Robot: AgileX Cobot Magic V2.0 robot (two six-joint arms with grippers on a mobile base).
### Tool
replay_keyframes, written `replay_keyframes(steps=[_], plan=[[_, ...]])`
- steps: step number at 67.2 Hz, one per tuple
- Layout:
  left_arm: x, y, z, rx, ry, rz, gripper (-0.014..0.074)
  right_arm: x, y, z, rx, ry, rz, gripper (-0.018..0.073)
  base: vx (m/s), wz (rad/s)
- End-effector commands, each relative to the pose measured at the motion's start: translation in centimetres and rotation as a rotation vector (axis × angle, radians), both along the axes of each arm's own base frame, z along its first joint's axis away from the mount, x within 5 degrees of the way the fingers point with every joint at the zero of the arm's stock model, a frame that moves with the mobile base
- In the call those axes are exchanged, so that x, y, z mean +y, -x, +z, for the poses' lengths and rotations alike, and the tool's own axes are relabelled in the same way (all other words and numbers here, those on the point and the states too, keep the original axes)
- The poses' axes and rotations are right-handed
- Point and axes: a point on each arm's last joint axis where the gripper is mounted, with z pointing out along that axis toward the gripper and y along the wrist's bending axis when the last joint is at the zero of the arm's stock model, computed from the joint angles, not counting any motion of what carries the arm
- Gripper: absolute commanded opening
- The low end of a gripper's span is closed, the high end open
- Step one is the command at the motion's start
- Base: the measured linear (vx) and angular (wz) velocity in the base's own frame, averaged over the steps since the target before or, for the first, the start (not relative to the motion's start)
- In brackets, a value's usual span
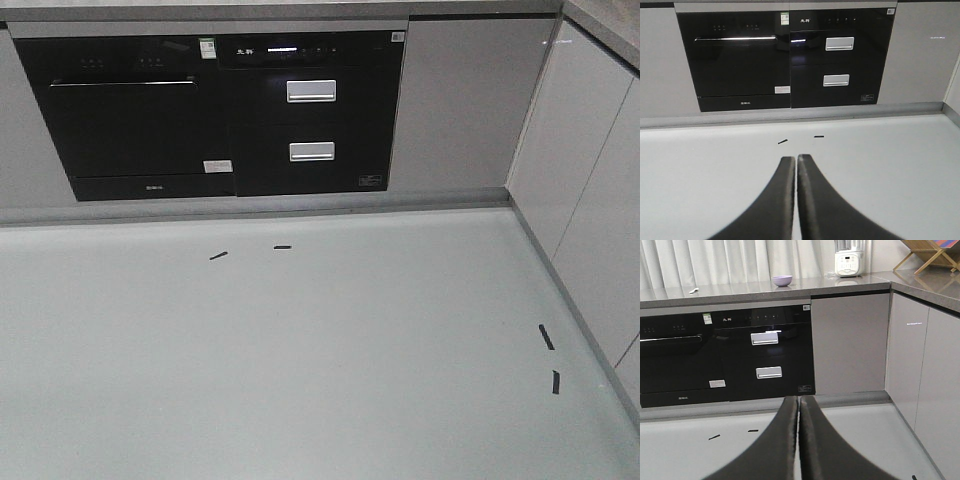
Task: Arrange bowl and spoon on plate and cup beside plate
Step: 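Drive the base toward the grey counter with both grippers held forward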
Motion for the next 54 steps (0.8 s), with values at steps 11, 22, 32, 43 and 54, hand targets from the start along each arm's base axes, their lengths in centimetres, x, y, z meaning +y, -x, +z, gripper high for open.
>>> replay_keyframes(steps=[11, 22, 32, 43, 54], plan=[[-0.08, -0.02, 0.98, -0.092, 0.009, -0.009, -0.0006, 0.06, 0.07, 0.6, -0.08, 0.016, 0.007, -0.0003, 0.0, 0.0], [-0.08, -0.02, 0.98, -0.092, 0.009, -0.009, -0.0006, 0.06, 0.07, 0.6, -0.08, 0.016, 0.007, -0.0003, 0.0, 0.0], [-0.08, -0.02, 0.98, -0.092, 0.009, -0.009, -0.0006, 0.06, 0.07, 0.6, -0.08, 0.016, 0.007, -0.0003, 0.0, 0.0], [-0.08, -0.02, 0.98, -0.092, 0.009, -0.009, -0.0006, 0.06, 0.07, 0.6, -0.08, 0.016, 0.007, -0.0003, 0.0, 0.0], [-0.08, -0.02, 0.98, -0.092, 0.009, -0.009, -0.0006, 0.06, 0.07, 0.6, -0.08, 0.016, 0.007, -0.0003, 0.0, 0.0]])
